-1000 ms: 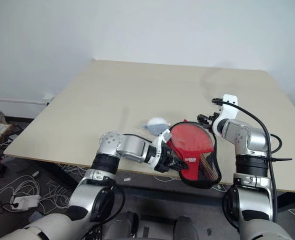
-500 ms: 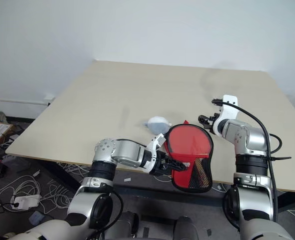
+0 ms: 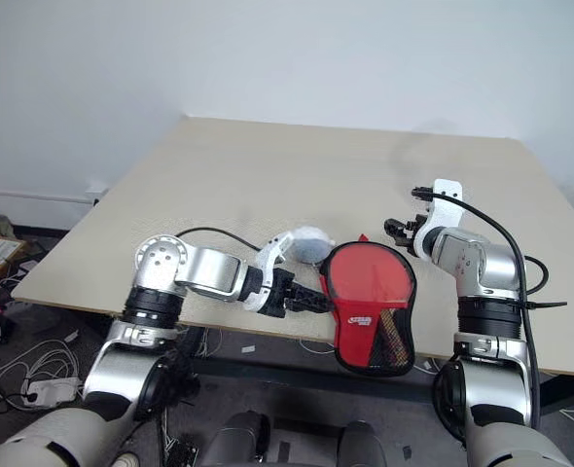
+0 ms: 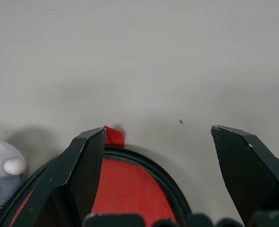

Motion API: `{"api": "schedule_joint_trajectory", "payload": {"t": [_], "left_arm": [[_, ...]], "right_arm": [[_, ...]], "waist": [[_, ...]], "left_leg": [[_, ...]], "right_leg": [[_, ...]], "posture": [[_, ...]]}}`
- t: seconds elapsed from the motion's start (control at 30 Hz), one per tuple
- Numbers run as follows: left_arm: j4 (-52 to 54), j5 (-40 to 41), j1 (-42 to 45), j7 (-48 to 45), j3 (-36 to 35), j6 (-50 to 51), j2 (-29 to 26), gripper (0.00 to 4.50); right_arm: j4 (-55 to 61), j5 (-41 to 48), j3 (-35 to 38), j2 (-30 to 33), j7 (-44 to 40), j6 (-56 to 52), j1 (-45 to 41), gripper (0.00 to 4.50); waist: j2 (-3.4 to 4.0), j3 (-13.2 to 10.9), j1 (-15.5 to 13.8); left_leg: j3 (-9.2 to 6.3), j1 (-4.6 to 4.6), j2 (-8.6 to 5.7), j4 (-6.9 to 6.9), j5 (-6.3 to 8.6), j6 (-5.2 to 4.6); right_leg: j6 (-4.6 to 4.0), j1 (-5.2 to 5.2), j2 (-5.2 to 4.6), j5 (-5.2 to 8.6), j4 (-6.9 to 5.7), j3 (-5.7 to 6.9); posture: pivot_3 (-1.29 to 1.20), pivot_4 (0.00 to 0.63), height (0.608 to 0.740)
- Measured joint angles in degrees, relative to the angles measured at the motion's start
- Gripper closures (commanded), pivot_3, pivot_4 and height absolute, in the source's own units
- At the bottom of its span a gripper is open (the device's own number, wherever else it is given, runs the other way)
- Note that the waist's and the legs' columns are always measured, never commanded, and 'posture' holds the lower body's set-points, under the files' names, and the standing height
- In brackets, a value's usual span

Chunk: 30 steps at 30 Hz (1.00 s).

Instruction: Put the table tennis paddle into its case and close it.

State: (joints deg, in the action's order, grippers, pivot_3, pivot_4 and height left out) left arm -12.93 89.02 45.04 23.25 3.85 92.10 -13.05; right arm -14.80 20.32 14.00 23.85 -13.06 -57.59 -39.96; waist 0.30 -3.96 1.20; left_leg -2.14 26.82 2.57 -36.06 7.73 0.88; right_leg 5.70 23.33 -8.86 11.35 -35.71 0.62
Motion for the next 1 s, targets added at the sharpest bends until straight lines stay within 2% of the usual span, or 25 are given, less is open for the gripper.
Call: {"api": "schedule_joint_trajectory", "payload": {"t": [0.17,0.27,0.4,0.5,0.8,1.0], "left_arm": [[11.9,-13.3,1.1,-12.6,6.2,-3.2,-7.9,1.42],[12.9,-20.6,2.8,-20.1,8.1,-7.6,-10.7,1.42],[9.9,-29.7,5.2,-27.9,9.0,-13.7,-11.3,1.42],[7.4,-35.7,5.6,-32.0,9.2,-17.1,-11.3,1.38],[1.7,-47.0,9.1,-39.4,8.3,-22.3,-9.7,1.38],[-2.3,-54.3,12.1,-42.6,7.8,-28.9,-9.4,1.38]], "right_arm": [[5.3,0.5,-4.3,2.8,-6.5,-1.4,3.1,0.64],[8.5,1.5,-5.9,4.2,-9.6,-3.3,6.1,0.64],[11.5,2.0,-7.4,4.5,-11.7,-3.7,8.4,0.64],[11.6,1.4,-8.4,4.3,-11.6,-2.6,8.6,1.16],[6.3,-1.0,-11.3,-1.4,-9.4,0.6,7.0,4.3],[4.1,-2.3,-12.6,-2.9,-9.3,2.5,7.7,4.3]], "waist": [[0.02,0.0,0.1],[0.02,0.0,0.0],[0.02,0.0,0.0],[0.02,0.0,0.1],[0.0,0.0,0.0],[0.01,0.0,0.0]], "left_leg": [[0.02,-0.04,0.01,0.21,-0.08,0.14],[0.05,-0.03,0.0,0.21,-0.09,0.15],[0.06,-0.03,0.01,0.2,-0.08,0.15],[0.06,-0.03,0.02,0.22,-0.08,0.16],[0.04,0.05,0.02,0.24,-0.08,0.16],[0.04,0.05,0.02,0.26,-0.08,0.16]], "right_leg": [[-0.01,0.02,0.0,0.0,-0.04,0.0],[-0.03,0.08,0.0,-0.02,-0.04,0.0],[-0.08,0.09,0.0,-0.06,-0.01,0.0],[-0.09,0.13,0.0,-0.06,-0.02,0.0],[-0.06,0.16,0.0,-0.04,0.0,0.0],[-0.06,0.16,0.0,-0.05,-0.02,0.0]], "posture": [[0.0,0.0,0.688],[0.0,0.0,0.688],[0.0,0.0,0.688],[0.0,0.0,0.688],[0.0,0.0,0.688],[0.0,0.0,0.688]]}}
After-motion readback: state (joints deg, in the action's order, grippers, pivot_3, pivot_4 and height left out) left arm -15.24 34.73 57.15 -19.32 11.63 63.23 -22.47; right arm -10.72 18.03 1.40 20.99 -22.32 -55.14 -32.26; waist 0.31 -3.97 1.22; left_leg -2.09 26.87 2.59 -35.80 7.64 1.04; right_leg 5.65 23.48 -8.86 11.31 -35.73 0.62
